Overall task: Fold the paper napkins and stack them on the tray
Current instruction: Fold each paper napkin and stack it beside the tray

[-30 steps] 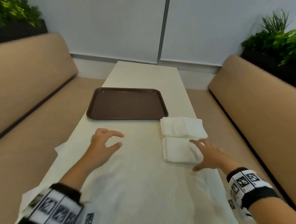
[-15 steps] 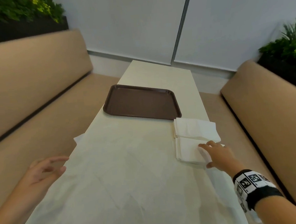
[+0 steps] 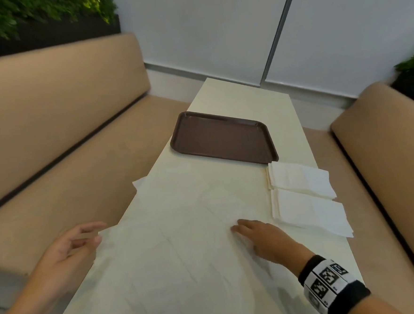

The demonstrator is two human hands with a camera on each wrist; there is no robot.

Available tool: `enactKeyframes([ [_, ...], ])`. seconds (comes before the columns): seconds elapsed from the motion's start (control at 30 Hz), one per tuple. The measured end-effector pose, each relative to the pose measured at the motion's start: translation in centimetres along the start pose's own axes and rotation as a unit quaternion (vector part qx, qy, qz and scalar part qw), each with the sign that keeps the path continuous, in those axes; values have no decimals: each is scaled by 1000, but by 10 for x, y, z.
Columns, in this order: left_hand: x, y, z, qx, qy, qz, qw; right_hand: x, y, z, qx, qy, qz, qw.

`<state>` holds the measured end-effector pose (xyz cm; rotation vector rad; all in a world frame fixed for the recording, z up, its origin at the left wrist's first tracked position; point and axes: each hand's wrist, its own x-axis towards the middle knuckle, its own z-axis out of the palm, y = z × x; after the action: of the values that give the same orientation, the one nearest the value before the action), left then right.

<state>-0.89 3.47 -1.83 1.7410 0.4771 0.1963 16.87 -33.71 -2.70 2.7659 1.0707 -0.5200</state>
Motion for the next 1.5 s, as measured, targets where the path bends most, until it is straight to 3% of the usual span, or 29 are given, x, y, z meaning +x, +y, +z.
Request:
enactKeyframes([
  [0.2, 3, -10, -2, 3, -7, 39, 999, -6, 6, 20, 8, 161, -36, 986],
  [0.27, 4, -7, -1, 10, -12, 44, 999, -5, 7, 15, 31, 173, -29, 984],
  [0.37, 5, 4, 4, 13, -20, 47, 999, -7, 3, -19, 53, 224, -8, 973],
  [0.47, 10, 19, 18, 20, -52, 53, 997, -14, -8, -70, 83, 218, -38, 972],
  [0.63, 32, 44, 54, 70, -183, 101, 975, -27, -24, -147, 192, 239, -81, 949],
  [0.73, 41, 48, 91, 152, -269, 144, 940, -26, -28, -155, 195, 190, -75, 959],
  [0.8, 39, 43, 120, 273, -332, 176, 886, -21, -27, -136, 174, 143, -54, 973],
  [0.9, 31, 32, 158, 426, -391, 162, 800, -18, -21, -96, 180, 82, -4, 980],
  [1.1, 19, 31, 202, 557, -296, 199, 751, -35, -23, -47, 336, 115, 69, 932],
  [1.17, 18, 33, 209, 552, -256, 242, 756, -43, -26, -41, 375, 131, 78, 914],
  [1.23, 21, 38, 206, 484, -247, 260, 798, -51, -27, -39, 413, 152, 93, 893],
  [1.37, 35, 71, 182, 281, -301, 181, 893, -68, -20, -42, 484, 229, 128, 834],
  [1.5, 33, 138, 152, 122, -342, 161, 918, -70, -19, -48, 572, 291, 136, 755],
])
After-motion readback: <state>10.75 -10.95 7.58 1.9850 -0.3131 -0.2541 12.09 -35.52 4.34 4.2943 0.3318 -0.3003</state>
